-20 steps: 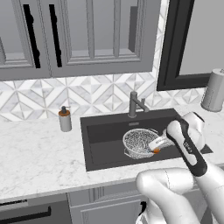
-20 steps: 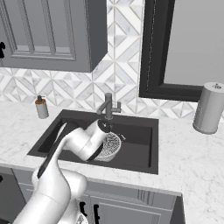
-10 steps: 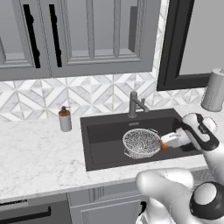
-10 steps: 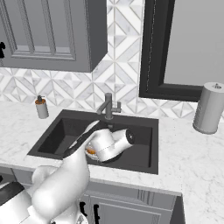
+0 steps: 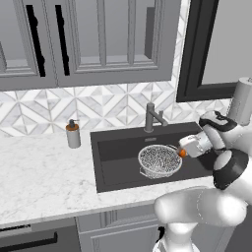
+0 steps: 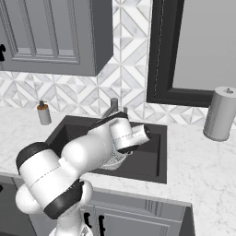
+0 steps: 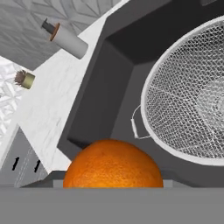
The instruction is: Put the colander in the sink, put the tangerine in the colander, and turn on the sink faucet and pour water over the colander.
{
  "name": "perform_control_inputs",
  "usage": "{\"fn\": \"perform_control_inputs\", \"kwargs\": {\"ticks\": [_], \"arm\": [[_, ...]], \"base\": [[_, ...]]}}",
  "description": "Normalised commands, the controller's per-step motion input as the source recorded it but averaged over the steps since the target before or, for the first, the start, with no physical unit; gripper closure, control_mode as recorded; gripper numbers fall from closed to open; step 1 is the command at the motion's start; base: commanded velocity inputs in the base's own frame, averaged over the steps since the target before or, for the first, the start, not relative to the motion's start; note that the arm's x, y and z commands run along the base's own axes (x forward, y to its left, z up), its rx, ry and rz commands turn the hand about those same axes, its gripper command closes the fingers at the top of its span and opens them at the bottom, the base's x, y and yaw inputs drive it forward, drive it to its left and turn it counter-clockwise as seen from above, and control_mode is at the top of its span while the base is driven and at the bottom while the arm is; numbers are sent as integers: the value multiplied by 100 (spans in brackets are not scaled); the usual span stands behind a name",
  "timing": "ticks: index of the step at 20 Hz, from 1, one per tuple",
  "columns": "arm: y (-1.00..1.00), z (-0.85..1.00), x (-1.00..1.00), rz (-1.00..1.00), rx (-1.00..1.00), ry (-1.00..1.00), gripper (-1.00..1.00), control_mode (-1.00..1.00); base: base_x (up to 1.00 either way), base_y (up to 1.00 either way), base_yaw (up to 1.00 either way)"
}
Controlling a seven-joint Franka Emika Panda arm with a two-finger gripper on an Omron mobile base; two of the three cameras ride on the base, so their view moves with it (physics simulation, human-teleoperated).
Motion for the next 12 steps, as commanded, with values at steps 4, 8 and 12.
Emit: {"fn": "perform_control_inputs", "kwargs": {"ticks": [4, 8, 12], "arm": [[-7, -29, 21, 0, 0, 0, 100, -100], [2, -33, 0, 0, 0, -1, 100, -100], [6, -16, 3, 0, 0, -2, 100, -100]], "base": [[0, 0, 0], [0, 0, 0], [0, 0, 0]]}}
